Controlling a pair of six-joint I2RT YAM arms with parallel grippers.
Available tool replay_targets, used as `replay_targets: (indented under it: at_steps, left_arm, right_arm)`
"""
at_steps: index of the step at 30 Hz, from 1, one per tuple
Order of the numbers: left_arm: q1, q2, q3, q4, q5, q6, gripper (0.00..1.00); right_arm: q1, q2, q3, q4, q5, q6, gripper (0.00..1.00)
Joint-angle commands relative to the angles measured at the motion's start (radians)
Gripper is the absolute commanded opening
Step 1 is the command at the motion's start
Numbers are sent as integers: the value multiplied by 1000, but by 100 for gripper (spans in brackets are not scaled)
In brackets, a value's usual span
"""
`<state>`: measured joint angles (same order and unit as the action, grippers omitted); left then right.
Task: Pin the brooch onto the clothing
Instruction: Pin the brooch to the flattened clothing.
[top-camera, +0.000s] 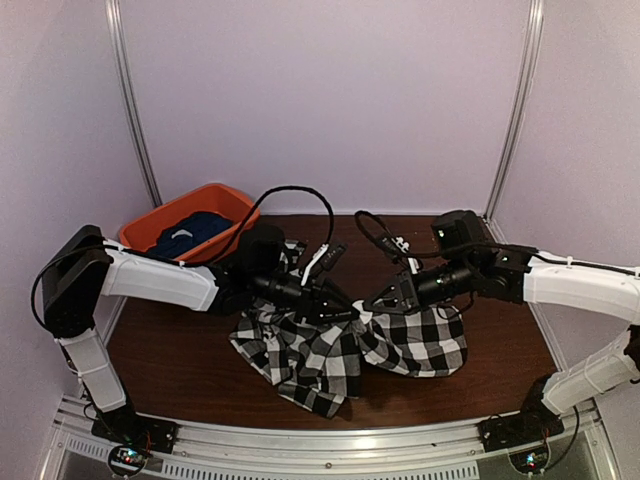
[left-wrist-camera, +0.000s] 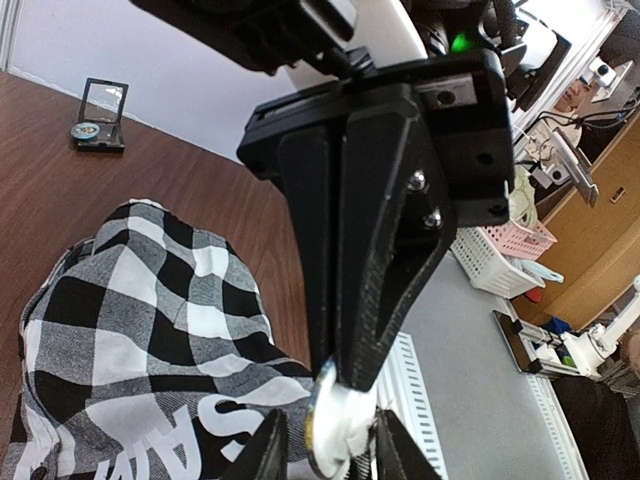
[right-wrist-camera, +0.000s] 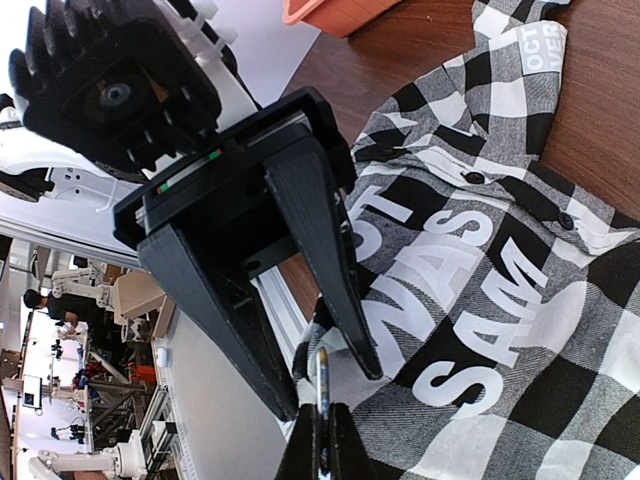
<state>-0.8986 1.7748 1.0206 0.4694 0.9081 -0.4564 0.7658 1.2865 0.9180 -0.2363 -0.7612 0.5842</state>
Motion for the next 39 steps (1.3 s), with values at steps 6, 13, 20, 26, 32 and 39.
replay_targets:
  at_steps: [6, 13, 20, 26, 32, 39]
  left_arm:
    - [-5, -11, -4, 1, -11, 14, 32]
    - [-5, -18, -2, -9, -14, 22, 33]
    - [-5, -24, -2, -18, -18, 31, 36]
    - [-3, -33, 2, -29, -21, 41, 36]
    - [0, -47, 3, -47, -33, 58, 39]
    - [6, -55, 9, -69, -40, 69, 42]
  right_arm:
    - [-5, -32, -27, 54, 19, 18, 0]
    - [-6, -36, -24, 49, 23, 17, 0]
    - [-5, -23, -21, 61, 23, 21, 0]
    - [-5, -24, -25, 67, 25, 24, 0]
    - [-6, -23, -37, 83, 30, 31, 0]
    - [-6, -30, -12, 49, 50, 17, 0]
